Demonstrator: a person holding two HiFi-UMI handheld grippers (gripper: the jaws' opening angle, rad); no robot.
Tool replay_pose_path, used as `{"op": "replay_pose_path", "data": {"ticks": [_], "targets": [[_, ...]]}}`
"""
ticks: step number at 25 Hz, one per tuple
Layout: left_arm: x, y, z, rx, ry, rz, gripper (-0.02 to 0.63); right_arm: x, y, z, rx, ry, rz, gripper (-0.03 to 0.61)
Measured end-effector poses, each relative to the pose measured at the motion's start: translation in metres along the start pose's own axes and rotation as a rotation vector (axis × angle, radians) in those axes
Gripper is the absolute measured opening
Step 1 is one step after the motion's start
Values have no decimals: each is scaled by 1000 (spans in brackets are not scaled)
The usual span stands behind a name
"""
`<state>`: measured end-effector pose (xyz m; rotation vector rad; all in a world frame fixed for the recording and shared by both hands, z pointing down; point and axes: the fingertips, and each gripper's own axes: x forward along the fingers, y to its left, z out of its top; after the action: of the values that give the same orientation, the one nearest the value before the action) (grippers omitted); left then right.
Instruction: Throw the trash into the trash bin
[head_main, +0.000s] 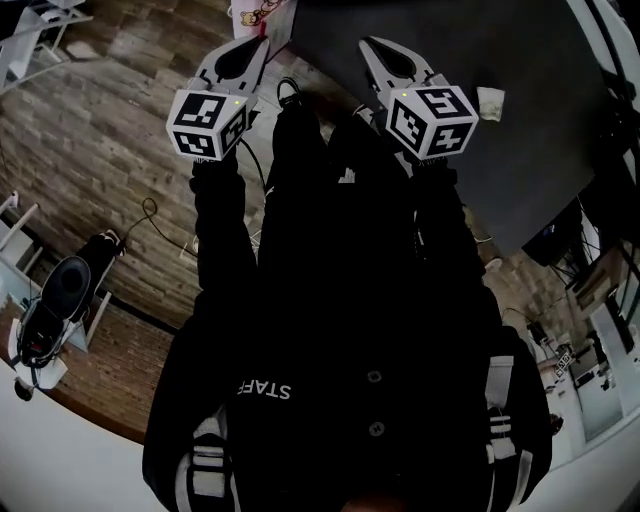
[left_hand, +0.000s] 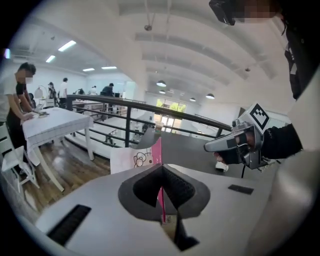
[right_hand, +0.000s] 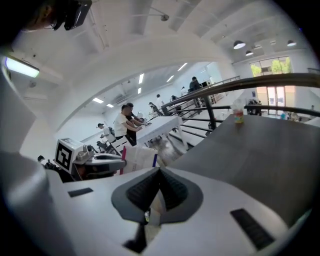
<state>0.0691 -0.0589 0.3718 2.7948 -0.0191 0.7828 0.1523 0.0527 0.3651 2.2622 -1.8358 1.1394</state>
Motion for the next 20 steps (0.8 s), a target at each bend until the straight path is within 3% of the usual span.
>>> {"op": "replay_pose_path", "data": {"ticks": [9,20], "targets": [[-80,111,-51,-150,-27,158,5,115,103,2,-118,121,150,15],[-142,198,-153,-379,-31,365,5,211,186,-47,-236,299,313,15]]}}
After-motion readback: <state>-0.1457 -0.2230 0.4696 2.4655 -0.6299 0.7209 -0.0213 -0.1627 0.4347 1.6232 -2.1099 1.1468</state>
